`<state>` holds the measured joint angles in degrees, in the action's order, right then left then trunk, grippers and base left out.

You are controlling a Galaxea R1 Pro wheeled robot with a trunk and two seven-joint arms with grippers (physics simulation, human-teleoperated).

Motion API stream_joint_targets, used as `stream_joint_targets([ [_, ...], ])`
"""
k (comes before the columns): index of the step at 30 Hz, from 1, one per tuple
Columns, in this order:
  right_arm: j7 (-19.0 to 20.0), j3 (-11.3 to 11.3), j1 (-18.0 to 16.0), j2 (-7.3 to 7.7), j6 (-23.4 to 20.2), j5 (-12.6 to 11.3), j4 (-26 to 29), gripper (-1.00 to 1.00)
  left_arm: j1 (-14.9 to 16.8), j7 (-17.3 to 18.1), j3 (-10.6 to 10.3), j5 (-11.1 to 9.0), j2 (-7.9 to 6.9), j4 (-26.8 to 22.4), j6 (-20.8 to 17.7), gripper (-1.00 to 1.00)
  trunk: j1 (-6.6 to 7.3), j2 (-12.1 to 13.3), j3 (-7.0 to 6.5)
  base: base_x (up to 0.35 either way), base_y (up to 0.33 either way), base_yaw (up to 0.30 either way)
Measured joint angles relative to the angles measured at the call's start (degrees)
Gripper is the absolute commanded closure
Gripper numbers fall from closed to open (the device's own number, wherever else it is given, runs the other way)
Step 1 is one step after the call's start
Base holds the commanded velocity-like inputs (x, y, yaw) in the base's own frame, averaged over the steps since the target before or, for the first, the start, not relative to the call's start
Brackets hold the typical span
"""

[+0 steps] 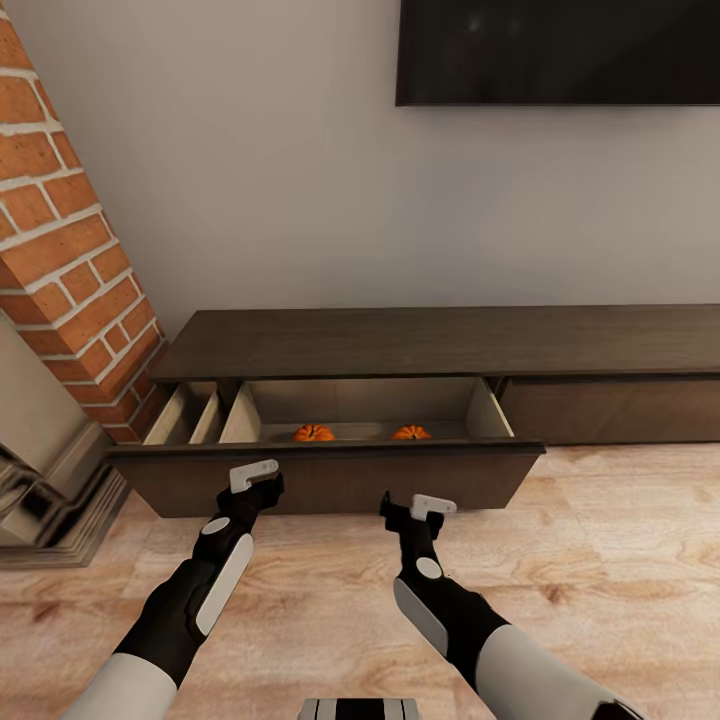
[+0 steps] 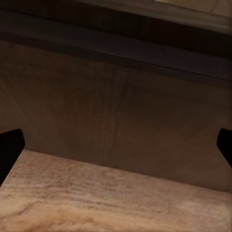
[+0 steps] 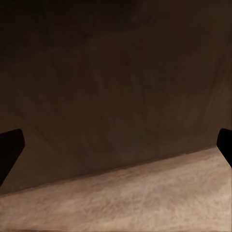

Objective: Place each of the two pumpkins and all three candles from the living room inside a cabinet in the living room (use any cabinet), then make sure every cabinet is closed, and position the cauldron so it is next to a table in the living room.

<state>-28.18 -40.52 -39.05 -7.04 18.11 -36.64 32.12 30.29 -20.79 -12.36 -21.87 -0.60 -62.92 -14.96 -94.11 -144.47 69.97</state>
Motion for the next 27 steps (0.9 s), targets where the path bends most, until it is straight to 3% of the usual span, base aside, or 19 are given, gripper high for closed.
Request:
stream_joint_targets([
  [5,2.3,0.0,0.0,-0.03,1.7,0.0,-3.1,-1.00,0.0,0.2,0.0,-0.1,-0.01,0.0,0.0,-1.00,0.02,0.0,0.00,0.145,0.000,0.000],
  [27,2.5,0.1,0.0,-0.03,1.9,0.0,-3.5,-1.00,0.0,0.1,-0.2,-0.2,-0.02,0.0,0.0,-1.00,0.03,0.0,0.00,0.165,0.000,0.000],
])
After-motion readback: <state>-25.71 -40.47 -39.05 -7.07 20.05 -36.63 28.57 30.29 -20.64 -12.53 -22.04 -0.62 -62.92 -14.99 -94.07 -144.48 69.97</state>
